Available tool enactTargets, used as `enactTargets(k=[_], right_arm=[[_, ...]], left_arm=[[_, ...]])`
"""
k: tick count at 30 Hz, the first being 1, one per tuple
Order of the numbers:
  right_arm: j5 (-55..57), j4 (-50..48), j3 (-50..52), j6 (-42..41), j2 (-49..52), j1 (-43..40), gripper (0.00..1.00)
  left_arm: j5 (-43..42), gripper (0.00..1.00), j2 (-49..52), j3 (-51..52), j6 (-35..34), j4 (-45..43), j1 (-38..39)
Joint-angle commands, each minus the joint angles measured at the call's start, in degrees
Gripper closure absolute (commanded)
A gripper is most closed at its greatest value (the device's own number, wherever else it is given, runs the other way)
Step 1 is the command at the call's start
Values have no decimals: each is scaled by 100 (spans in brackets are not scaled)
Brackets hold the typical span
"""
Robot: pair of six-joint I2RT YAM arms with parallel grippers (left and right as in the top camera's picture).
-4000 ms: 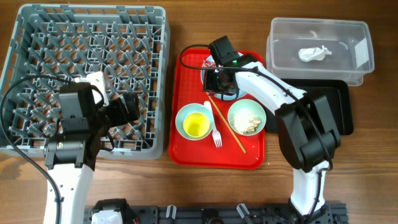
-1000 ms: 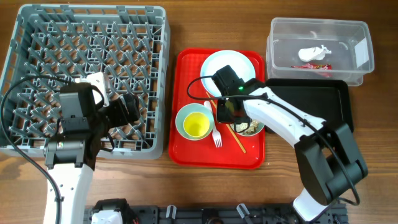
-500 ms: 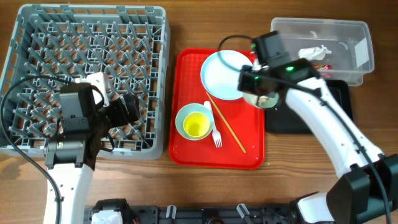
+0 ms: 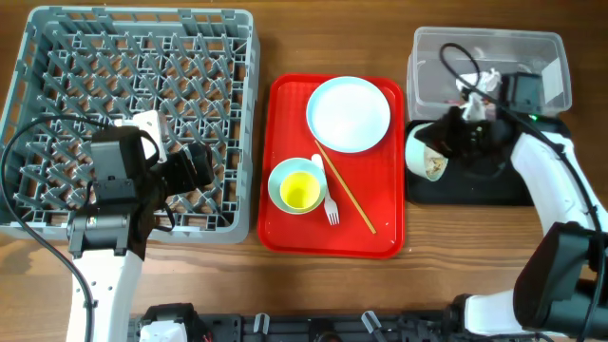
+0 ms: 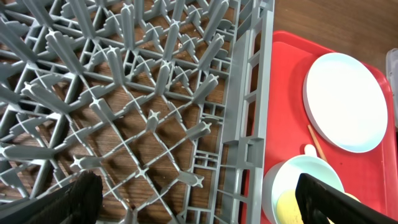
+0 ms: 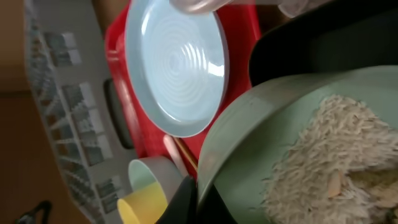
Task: Sort waste into correct bins and load items into the dishwasher rack
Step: 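Tip the rice bowl over the black tray to dump the rice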
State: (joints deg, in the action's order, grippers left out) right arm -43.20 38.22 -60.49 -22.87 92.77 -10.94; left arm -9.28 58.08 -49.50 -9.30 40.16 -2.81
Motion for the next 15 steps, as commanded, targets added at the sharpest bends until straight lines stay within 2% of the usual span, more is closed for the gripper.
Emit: enactTargets(k=[1,9,15], right_arm=[[-1672,-225,426,170,85,-734,96],[-3748,-800,658,-127,680,-1788,96],[-4846,-1668,658,-883,1005,-1856,96]], left_arm=[[11,0,0,-120,-13,0,-46],[11,0,0,-120,-13,2,-46],[11,0,0,-120,-13,4,-46]])
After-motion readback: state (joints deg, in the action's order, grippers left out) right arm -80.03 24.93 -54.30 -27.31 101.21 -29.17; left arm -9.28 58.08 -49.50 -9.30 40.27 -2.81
